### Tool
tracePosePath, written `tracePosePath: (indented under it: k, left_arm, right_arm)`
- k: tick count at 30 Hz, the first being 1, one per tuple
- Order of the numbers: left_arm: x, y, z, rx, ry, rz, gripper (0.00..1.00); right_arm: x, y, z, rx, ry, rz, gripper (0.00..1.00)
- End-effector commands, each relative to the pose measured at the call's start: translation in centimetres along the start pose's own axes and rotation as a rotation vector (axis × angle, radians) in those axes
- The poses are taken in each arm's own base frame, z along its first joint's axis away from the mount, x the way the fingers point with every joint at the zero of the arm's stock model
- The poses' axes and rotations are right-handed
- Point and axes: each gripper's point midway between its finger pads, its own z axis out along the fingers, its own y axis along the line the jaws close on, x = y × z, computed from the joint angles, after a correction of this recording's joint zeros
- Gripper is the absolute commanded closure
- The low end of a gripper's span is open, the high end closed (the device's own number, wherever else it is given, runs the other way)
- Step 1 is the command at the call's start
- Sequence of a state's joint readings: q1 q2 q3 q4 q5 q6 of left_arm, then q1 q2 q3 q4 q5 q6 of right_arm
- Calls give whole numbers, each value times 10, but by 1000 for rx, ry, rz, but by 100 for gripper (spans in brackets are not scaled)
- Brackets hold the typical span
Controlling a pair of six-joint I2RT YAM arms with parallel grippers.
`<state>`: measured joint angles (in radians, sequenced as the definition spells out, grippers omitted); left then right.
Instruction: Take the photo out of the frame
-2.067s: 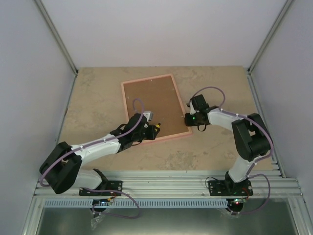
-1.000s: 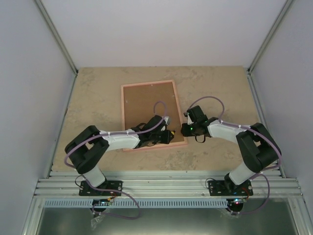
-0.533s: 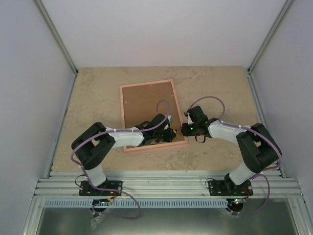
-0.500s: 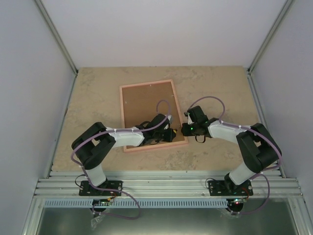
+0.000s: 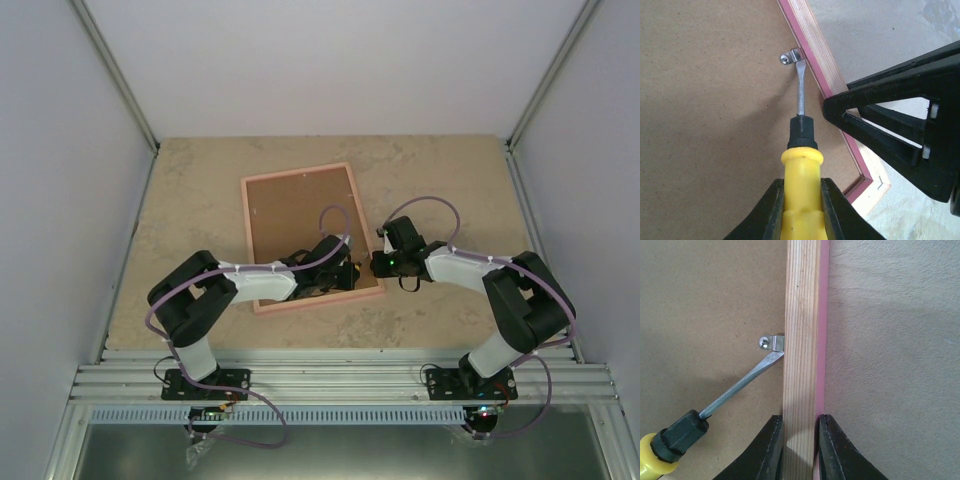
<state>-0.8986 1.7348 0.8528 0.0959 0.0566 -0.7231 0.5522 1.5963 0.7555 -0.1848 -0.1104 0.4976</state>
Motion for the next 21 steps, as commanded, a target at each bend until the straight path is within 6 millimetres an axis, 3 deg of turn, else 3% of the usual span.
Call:
tracePosePath:
  k: [1, 9, 21]
  left_arm:
    - [-13, 27, -2, -121, -79, -73, 100]
    - [-16, 28, 0, -108, -114, -121, 100]
    - [-35, 36, -4, -145, -238, -179, 100]
  right_arm:
    - [11, -2, 2, 0, 26, -15, 83]
    - [12, -3, 3, 2, 28, -11, 84]
    - [15, 0, 8, -18, 42, -5, 87]
